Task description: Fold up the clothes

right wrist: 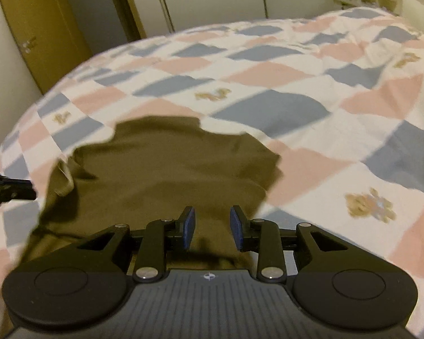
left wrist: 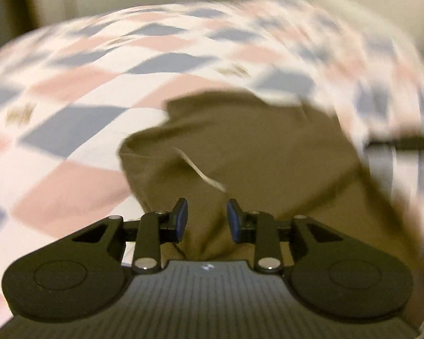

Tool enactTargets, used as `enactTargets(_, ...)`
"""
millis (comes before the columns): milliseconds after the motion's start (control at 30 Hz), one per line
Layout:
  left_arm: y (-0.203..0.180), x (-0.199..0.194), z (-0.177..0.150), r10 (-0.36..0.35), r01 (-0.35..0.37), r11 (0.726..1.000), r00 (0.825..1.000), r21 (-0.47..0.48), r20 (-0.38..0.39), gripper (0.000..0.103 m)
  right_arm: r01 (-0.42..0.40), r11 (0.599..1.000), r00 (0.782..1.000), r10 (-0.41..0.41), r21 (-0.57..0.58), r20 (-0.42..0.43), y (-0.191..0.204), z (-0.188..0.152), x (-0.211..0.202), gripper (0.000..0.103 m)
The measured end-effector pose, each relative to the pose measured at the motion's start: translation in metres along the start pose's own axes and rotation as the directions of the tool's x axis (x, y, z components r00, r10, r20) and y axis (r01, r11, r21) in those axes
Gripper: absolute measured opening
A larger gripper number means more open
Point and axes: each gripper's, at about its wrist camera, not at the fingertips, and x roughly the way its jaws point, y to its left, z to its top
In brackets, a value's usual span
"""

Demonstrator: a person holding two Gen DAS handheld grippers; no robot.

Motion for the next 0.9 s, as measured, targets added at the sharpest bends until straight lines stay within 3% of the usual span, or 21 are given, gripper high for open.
enactTargets(100,0.019,0.01,0.002,0.026,-0.014,0.987,0.997,-0.157,0.071,0.023,-0.023,1.0,1.0,0.023,-0.015,-0.002,0.007,0.005,0.009,0.032)
enactTargets(133,0.018,0.018,0.003,0.036,-0.024,0.988,0.997,-0.154,0.075,0.022,-0.028,0.999,1.0,0.028,-0.022,-0.007,0.009,0.005,0.012,0.032)
enactTargets(200,0.013,0.038,0.001,0.05,-0.045,0.994,0.997,-0.097,0.05,0.023,-0.031,0.999,0.999,0.03,-0.027,-0.032,0.01,0.001,0.02,0.032)
enactTargets(333,0.0,0.096,-0.011,0.089,-0.077,0.991,0.989,0.108,-0.114,0.026,-0.021,0.999,0.995,0.024,0.035,-0.099,-0.002,-0.011,0.038,0.031)
enactTargets(367,-0.001,0.101,-0.013,0.095,-0.078,0.988,0.988,0.132,-0.125,0.027,-0.025,0.998,0.994,0.03,0.056,-0.104,-0.005,-0.013,0.04,0.031)
enactTargets(433,0.002,0.094,-0.005,0.088,-0.072,0.99,0.987,0.118,-0.136,0.027,-0.031,0.996,0.993,0.041,0.088,-0.107,-0.01,-0.015,0.041,0.032)
enactTargets(567,0.004,0.065,0.007,0.053,-0.041,0.996,0.989,0.082,-0.139,0.024,-0.067,0.996,0.997,0.069,0.06,-0.03,-0.007,-0.001,0.026,0.032)
enactTargets(667,-0.005,0.049,0.01,0.022,-0.009,0.994,0.992,0.109,-0.121,0.025,-0.079,0.996,0.997,0.079,0.031,0.004,-0.007,0.01,0.027,0.032)
enactTargets(900,-0.019,0.081,0.015,0.134,-0.105,0.977,0.979,0.186,-0.153,0.025,-0.044,0.999,0.999,0.044,-0.032,-0.003,-0.013,0.022,0.059,0.034)
